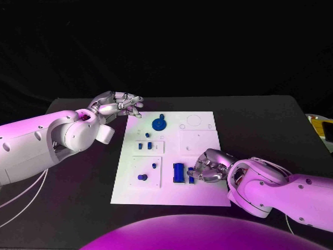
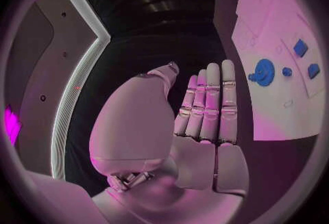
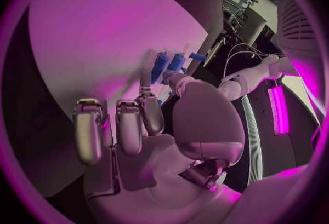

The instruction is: Assemble the parts on the task board

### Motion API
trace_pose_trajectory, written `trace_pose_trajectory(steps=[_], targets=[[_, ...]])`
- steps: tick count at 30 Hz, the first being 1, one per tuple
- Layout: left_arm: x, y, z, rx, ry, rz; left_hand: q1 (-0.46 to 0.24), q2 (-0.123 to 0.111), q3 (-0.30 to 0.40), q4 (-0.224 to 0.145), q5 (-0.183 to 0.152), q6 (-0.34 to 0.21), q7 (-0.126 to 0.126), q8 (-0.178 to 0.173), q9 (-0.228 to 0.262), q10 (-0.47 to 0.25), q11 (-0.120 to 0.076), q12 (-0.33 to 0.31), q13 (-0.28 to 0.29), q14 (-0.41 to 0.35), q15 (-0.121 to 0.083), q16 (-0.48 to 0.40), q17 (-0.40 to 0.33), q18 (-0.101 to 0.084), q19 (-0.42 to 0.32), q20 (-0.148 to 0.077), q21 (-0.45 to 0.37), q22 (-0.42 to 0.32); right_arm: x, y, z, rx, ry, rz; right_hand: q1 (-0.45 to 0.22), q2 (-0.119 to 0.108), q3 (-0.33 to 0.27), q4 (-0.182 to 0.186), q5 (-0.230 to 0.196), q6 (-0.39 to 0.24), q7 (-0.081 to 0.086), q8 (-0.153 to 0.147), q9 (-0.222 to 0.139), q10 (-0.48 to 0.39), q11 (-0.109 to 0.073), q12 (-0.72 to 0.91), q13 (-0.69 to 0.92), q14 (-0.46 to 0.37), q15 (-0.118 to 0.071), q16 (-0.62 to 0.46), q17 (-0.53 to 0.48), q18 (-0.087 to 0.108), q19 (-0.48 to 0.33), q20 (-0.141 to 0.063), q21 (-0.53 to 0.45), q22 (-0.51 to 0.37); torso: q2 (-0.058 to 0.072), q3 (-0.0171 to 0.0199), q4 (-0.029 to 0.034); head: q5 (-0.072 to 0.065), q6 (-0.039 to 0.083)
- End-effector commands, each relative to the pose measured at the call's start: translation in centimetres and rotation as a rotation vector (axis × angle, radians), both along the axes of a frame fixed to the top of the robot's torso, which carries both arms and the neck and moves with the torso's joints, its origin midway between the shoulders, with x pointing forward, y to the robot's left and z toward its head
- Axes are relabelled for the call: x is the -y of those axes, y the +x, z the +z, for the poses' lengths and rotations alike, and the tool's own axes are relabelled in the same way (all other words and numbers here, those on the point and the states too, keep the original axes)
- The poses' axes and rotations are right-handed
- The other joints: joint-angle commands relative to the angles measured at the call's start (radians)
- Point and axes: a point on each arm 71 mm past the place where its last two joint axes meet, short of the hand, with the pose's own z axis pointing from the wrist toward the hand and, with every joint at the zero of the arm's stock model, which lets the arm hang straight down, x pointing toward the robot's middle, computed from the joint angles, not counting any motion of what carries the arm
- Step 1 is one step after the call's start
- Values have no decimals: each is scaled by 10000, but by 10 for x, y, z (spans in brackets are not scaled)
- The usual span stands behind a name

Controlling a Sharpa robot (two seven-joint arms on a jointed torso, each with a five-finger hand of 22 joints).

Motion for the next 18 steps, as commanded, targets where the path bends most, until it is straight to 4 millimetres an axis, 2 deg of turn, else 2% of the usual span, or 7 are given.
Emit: trace_pose_trajectory(steps=[1, 12, 15, 17, 18], targets=[[2, -1, 1, 28, -80, -184, 5, 112, -68, -17, -27, -68, 19, 24, -15, -95, 1, 58, -11, 24, 25, -50, 13, 124, 92, 12, -32, -15, -3, -3, 0, -15, -99, 350, -108, -52, -118, 42, -25, 37, 65, 12, -6, 140, 0, 61, 859, 787, 5, 51, 1273, -151, 811, -84, 43, 2440, 0, 3, -1, 1, 1], [1, -1, 1, 11, -68, -178, 12, 122, -86, -11, -28, -64, 21, 31, -15, -100, 3, 62, -12, 23, 26, -53, 17, 124, 104, 12, -48, -28, 1, -4, 2, 61, -57, 330, -193, -103, -442, 232, 47, 46, 52, 36, -41, 147, -9, 65, 879, 787, -1, 50, 1270, -152, 814, -88, 50, 2442, 2, 14, -4, 5, 1], [1, -1, 1, 11, -65, -172, 12, 122, -86, -11, -28, -64, 21, 31, -15, -100, 3, 62, -12, 23, 26, -53, 17, 124, 104, 12, -48, -28, 3, -4, 3, 96, -50, 319, -167, -104, -459, 227, 46, 44, 48, 38, -43, 143, -11, 56, 875, 787, -2, 51, 1273, -151, 812, -89, 45, 2441, -1, 3, -3, -8, 1], [1, -1, 1, 10, -64, -171, 12, 122, -86, -11, -28, -64, 21, 31, -15, -100, 3, 62, -12, 23, 26, -53, 17, 124, 104, 12, -48, -28, 4, -4, 3, 110, -72, 328, 142, -86, -491, 80, 26, 27, 40, 48, -58, 142, -21, 50, 881, 787, -13, 51, 1275, -150, 809, -95, 38, 2439, -1, 5, -4, -14, 1], [1, -1, 1, 9, -63, -172, 12, 122, -86, -11, -28, -64, 21, 31, -15, -100, 3, 62, -12, 23, 26, -53, 17, 124, 104, 12, -48, -28, 5, -4, 3, 111, -82, 333, 375, -15, -496, -26, -255, 18, 40, 55, -75, 143, -23, 50, 888, 786, -15, 47, 1269, -150, 809, -101, 40, 2439, -2, 5, -5, -20, 1]])
